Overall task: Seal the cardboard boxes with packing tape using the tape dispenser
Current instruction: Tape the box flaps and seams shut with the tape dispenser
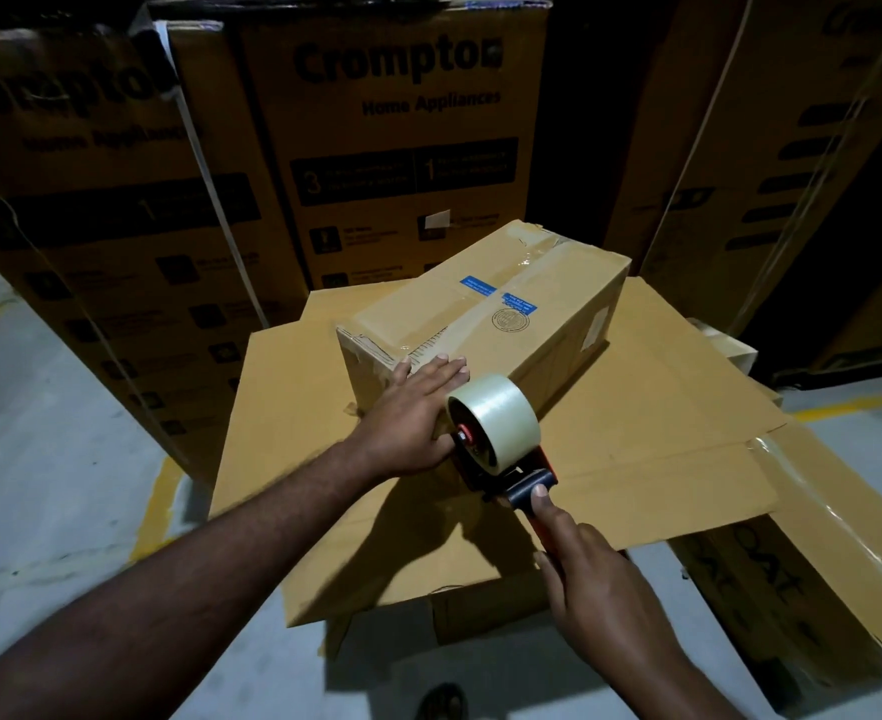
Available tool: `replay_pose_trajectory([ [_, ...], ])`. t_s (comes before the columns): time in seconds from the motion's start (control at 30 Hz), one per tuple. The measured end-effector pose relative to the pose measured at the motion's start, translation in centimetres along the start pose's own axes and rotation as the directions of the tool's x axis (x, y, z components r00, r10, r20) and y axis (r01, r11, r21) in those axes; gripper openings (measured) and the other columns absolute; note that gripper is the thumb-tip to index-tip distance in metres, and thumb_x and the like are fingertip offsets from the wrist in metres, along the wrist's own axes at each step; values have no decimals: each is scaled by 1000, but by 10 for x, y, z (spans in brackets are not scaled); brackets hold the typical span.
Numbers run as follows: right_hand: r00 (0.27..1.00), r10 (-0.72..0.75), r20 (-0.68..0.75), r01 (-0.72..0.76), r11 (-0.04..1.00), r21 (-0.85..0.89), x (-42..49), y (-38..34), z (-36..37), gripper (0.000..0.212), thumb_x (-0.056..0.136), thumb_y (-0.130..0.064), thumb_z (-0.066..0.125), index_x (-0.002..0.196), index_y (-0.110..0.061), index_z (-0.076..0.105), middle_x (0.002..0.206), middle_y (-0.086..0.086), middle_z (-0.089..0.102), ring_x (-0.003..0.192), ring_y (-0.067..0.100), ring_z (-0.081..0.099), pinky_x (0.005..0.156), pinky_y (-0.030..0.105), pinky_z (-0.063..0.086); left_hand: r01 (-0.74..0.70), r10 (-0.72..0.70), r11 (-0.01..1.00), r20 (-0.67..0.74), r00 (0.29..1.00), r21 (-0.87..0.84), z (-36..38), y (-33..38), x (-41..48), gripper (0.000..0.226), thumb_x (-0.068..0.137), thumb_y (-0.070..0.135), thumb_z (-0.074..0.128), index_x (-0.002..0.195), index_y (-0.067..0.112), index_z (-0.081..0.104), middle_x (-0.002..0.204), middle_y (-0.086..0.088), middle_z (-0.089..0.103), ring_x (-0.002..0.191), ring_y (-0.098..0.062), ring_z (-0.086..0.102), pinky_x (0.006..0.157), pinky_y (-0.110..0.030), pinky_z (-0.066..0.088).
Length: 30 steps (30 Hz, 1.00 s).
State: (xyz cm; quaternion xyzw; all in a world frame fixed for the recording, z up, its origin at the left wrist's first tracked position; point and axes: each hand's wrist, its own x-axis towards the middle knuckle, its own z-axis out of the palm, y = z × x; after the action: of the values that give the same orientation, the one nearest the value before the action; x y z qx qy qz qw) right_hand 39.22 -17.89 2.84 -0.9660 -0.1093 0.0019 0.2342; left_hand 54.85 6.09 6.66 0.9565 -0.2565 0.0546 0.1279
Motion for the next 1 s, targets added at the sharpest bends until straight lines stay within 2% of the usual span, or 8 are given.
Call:
replay_pose_trajectory([
  [0.13, 998, 68, 3, -68, 997, 32, -7, -7, 11, 89, 103, -43, 42, 131, -63, -40, 124, -7, 53, 90, 5, 51, 72, 19, 40, 52, -52, 999, -13, 999, -1, 0, 8, -2, 83, 95, 37, 65, 162, 19, 20, 170, 4, 12, 157, -12, 2, 125, -45, -12],
  [0.27, 987, 158, -32, -151, 974, 168, -12, -19, 17, 70, 104, -44, 41, 153, -50, -8, 132, -6, 54, 110, 10, 56, 83, 26, 48, 122, -121, 992, -23, 992, 38, 2, 20, -3, 84, 96, 45, 61, 163, 19, 17, 171, 4, 9, 157, -13, 2, 125, -49, -11],
  [0.4, 991, 136, 9, -137, 985, 106, -7, -12, 3, 68, 104, -42, 44, 156, -45, 0, 127, -3, 57, 104, 14, 59, 80, 29, 51, 163, -163, 987, -33, 986, -2, 4, 23, -4, 81, 96, 43, 62, 162, 21, 20, 170, 5, 12, 157, -12, 3, 124, -50, -13],
  [0.5, 984, 168, 57, -176, 965, 194, -6, -13, -7, 66, 102, -39, 50, 153, -46, 9, 133, -4, 57, 110, 12, 57, 85, 29, 51, 163, -163, 987, -30, 986, -17, 2, 24, -2, 84, 94, 48, 64, 162, 23, 21, 170, 6, 12, 157, -12, 3, 124, -53, -12],
  [0.77, 946, 281, 160, -320, 889, 328, -15, -22, 0, 69, 102, -42, 50, 153, -51, 6, 147, -5, 49, 127, 15, 52, 106, 37, 45, 133, -130, 983, -31, 991, 127, 17, 25, -2, 113, 80, 69, 68, 163, 21, 8, 171, 2, 1, 157, -19, -3, 124, -55, -11],
  [0.83, 937, 307, 168, -347, 879, 326, -12, -12, -25, 66, 101, -42, 53, 151, -55, 13, 140, -7, 53, 115, 11, 55, 98, 35, 49, 98, -99, 993, 25, 995, 70, 12, 24, -2, 112, 81, 76, 60, 164, 23, 5, 171, 6, -5, 156, -15, -8, 123, -53, -15],
  [0.93, 930, 339, 144, -369, 864, 344, -4, 10, -83, 57, 99, -37, 58, 142, -60, 27, 114, -12, 59, 85, 7, 61, 68, 27, 50, 71, -65, 995, 78, 995, -67, 2, 24, -3, 101, 84, 78, 40, 164, 26, 9, 170, 9, -3, 155, -9, -9, 119, -49, -21],
  [1.0, 935, 344, 83, -347, 848, 400, 1, 16, -127, 51, 96, -33, 62, 134, -59, 41, 102, -3, 65, 76, 17, 65, 64, 39, 56, 79, -79, 993, 6, 997, -86, 7, 28, -4, 92, 87, 78, 31, 163, 27, 16, 170, 11, 4, 156, -8, -5, 121, -49, -20],
])
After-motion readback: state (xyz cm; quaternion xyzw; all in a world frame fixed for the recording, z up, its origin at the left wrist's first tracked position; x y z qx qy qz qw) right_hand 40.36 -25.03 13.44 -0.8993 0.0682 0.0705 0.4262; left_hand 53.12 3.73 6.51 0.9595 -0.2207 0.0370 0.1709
